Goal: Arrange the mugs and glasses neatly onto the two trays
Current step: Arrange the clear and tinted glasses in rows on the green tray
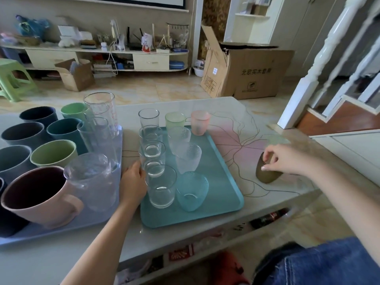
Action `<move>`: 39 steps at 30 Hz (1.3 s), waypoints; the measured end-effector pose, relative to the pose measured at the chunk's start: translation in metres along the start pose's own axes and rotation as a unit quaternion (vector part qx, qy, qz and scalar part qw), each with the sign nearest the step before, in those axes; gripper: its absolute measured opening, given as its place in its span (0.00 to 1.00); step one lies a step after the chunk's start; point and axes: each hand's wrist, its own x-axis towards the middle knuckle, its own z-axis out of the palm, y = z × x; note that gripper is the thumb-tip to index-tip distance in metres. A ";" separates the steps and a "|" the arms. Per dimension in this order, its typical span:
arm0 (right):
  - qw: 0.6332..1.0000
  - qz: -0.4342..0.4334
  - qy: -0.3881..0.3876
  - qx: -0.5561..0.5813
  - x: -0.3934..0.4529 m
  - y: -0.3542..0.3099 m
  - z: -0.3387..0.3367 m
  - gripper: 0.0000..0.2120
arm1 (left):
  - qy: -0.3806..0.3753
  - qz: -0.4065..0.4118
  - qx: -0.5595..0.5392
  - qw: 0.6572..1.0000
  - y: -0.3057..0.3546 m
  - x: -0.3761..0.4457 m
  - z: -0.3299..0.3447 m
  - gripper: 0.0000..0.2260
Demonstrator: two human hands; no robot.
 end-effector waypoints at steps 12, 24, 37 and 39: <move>0.995 -0.065 0.055 -0.053 0.039 -0.053 -0.018 0.10 | 0.003 -0.010 -0.010 1.000 0.006 -0.005 -0.002 0.05; 0.978 -0.141 0.146 -0.043 0.105 -0.111 -0.005 0.09 | 0.020 -0.013 -0.025 0.999 0.002 -0.004 0.001 0.05; 0.978 -0.165 0.097 -0.078 0.125 -0.142 0.021 0.11 | 0.023 -0.017 -0.047 0.998 0.005 -0.003 0.001 0.07; 0.980 -0.161 0.097 -0.072 0.124 -0.140 0.020 0.12 | 0.022 -0.016 -0.049 0.998 0.006 -0.003 0.000 0.07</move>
